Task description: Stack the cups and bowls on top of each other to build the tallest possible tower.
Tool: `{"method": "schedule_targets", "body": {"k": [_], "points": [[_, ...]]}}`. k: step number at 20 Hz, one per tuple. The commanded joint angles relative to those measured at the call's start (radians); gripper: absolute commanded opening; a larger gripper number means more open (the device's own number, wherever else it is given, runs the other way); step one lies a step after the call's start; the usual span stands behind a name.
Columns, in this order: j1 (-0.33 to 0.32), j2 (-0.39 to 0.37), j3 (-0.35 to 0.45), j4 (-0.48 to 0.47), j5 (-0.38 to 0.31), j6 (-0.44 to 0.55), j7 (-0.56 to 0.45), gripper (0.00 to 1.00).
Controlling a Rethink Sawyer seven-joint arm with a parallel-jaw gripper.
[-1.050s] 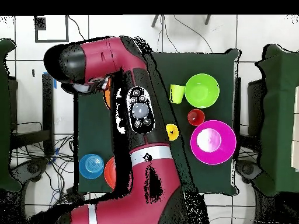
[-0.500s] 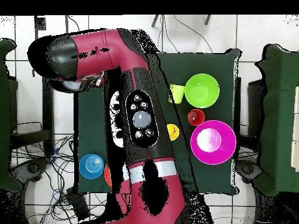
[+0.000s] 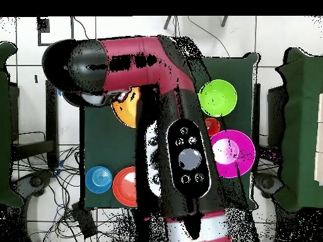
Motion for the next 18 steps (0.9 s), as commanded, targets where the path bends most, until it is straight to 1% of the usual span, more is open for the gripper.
{"method": "schedule_targets", "body": {"k": [1,2,5,7,8,12,16,18], "points": [[-0.048,-0.105,0.024,0.227,-0.042,0.034,-0.289,1.0],[-0.051,-0.119,0.017,0.237,-0.06,0.029,-0.286,1.0],[-0.035,-0.186,-0.041,0.261,-0.117,0.023,-0.208,1.0],[-0.027,-0.238,-0.075,0.301,-0.117,0.008,-0.138,1.0],[-0.02,-0.26,-0.093,0.324,-0.106,0.011,-0.095,1.0],[-0.001,-0.336,-0.151,0.445,-0.083,-0.077,0.007,1.0],[-0.013,-0.369,-0.173,0.518,-0.07,-0.14,-0.007,1.0],[-0.027,-0.368,-0.17,0.522,-0.066,-0.15,-0.028,1.0]]}}
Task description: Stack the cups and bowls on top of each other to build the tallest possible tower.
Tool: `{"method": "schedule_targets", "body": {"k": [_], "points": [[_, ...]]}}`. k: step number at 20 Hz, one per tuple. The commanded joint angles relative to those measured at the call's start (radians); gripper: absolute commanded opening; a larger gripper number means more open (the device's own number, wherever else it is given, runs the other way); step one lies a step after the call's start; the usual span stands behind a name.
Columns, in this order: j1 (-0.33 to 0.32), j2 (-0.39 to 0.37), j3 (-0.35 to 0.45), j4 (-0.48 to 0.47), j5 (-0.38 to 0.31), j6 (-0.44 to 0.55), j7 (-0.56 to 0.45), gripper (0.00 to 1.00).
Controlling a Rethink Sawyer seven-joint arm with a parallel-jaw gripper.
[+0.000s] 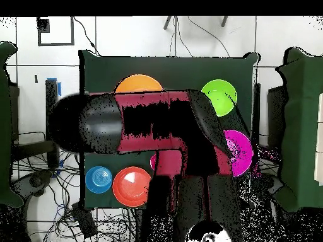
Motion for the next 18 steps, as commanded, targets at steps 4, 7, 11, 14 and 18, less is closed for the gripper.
{"method": "schedule_targets", "body": {"k": [4,7,11,14,18], "points": [[-0.042,-0.033,-0.032,0.179,-0.025,-0.073,-0.09,1.0],[-0.075,0.007,-0.001,0.114,-0.035,-0.053,-0.135,1.0],[-0.087,0.055,0.007,0.059,-0.054,-0.06,-0.1,1.0],[-0.08,0.075,0.001,0.029,-0.067,-0.076,-0.043,1.0],[-0.064,0.111,-0.025,-0.007,-0.082,-0.108,0.057,1.0]]}}
